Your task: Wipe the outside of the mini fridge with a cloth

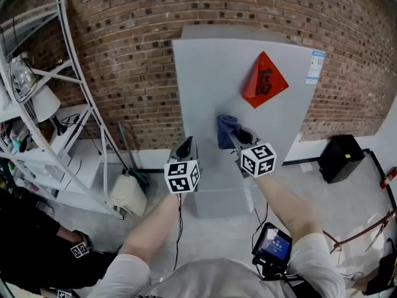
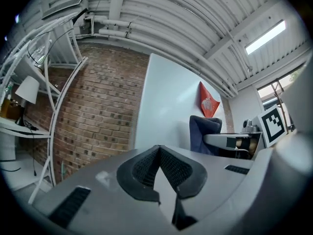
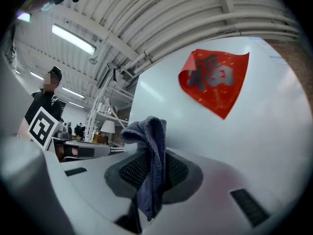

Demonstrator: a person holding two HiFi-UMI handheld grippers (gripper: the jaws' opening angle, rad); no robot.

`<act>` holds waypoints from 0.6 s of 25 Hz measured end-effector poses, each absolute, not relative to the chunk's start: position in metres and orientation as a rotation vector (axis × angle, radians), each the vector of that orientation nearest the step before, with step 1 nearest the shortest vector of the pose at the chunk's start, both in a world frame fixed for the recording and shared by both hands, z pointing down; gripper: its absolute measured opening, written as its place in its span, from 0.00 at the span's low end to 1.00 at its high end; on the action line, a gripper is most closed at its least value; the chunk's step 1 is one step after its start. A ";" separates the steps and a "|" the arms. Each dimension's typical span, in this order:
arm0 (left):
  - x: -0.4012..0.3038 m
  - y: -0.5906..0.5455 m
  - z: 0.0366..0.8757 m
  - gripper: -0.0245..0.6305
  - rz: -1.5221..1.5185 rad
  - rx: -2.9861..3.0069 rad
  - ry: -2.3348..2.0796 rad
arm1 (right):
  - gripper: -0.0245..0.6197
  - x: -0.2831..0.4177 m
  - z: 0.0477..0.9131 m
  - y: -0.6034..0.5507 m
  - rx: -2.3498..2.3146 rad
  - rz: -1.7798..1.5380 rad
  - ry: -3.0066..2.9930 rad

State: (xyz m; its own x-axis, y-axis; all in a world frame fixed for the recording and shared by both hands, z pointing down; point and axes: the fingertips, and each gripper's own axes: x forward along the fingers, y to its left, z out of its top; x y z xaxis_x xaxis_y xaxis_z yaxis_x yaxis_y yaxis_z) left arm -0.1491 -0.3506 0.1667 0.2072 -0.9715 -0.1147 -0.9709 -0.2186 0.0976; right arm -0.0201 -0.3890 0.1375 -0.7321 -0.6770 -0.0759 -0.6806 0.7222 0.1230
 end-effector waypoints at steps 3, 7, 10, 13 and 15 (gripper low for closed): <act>-0.181 -0.338 0.177 0.04 -0.219 2.380 -2.006 | 0.13 -0.064 0.155 -0.383 -1.079 0.209 2.944; -0.214 -0.327 0.178 0.04 -0.214 2.341 -2.042 | 0.13 -0.113 0.165 -0.385 -1.045 0.211 2.964; -0.228 -0.322 0.180 0.04 -0.204 2.336 -2.047 | 0.13 -0.130 0.171 -0.392 -1.080 0.219 2.947; -0.234 -0.322 0.183 0.04 -0.197 2.330 -2.043 | 0.13 -0.134 0.173 -0.397 -1.105 0.251 2.924; -0.233 -0.323 0.185 0.04 -0.190 2.335 -2.034 | 0.13 -0.131 0.172 -0.396 -1.112 0.283 2.917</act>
